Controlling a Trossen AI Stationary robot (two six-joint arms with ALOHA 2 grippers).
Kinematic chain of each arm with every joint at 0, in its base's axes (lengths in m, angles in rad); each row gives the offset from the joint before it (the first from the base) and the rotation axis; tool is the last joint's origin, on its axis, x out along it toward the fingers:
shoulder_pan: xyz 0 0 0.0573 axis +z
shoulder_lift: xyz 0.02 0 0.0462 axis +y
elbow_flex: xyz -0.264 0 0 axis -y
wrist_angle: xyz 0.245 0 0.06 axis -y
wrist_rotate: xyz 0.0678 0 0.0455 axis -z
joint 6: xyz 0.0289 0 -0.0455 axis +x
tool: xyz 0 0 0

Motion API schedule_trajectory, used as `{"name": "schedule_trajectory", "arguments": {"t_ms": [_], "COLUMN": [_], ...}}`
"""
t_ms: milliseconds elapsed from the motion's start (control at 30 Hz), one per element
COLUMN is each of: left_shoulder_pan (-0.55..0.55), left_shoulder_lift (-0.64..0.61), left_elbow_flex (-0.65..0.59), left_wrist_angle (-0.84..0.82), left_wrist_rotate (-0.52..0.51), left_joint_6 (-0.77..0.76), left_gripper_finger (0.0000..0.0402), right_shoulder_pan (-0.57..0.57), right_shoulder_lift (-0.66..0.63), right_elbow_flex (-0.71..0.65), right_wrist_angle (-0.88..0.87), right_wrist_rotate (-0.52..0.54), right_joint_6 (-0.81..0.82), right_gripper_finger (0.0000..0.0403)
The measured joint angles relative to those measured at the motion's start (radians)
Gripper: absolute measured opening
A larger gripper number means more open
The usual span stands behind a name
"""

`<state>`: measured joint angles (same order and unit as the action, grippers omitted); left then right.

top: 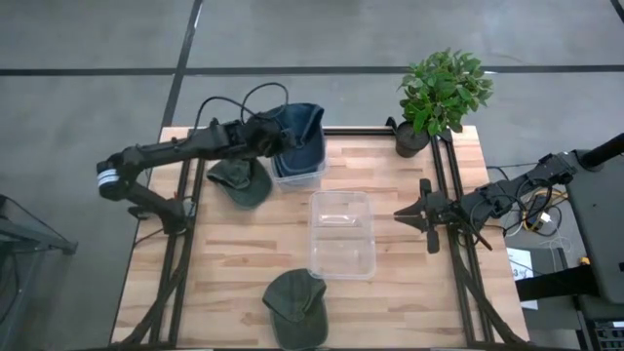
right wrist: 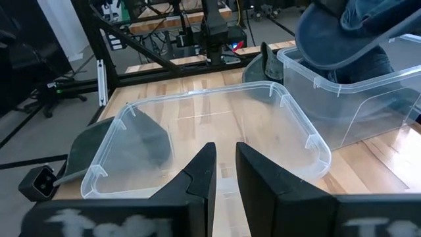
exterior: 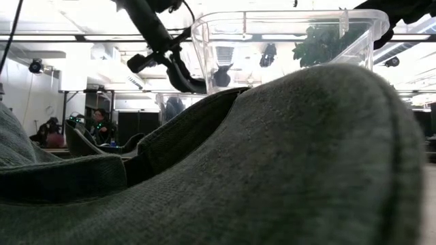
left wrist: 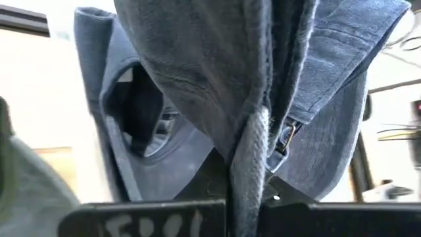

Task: Pick & Place hat
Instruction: Put the blue cap into the top transparent bin

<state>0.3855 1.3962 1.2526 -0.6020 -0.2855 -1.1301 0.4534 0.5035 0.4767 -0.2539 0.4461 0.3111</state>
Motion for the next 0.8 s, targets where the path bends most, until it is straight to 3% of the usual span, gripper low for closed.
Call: {"name": "schedule_trajectory", "arguments": {"t_ms": [800], "left_shoulder_pan": [0.001], "left_shoulder_lift": [0.054], "left_elbow_flex": [0.000], "left_wrist_angle": [-0.034], "left_wrist_rotate": [0.040], "left_joint_6": [-0.094], "left_gripper_finger": [0.0026], "right_shoulder_pan": [0.000], "right_shoulder_lift": [0.000], "right_elbow_flex": [0.000], "right_wrist_angle": [-0.003], "right_wrist_rotate": [-0.001], "right_joint_6": [-0.001], "right_gripper_finger": [0.0053]}}
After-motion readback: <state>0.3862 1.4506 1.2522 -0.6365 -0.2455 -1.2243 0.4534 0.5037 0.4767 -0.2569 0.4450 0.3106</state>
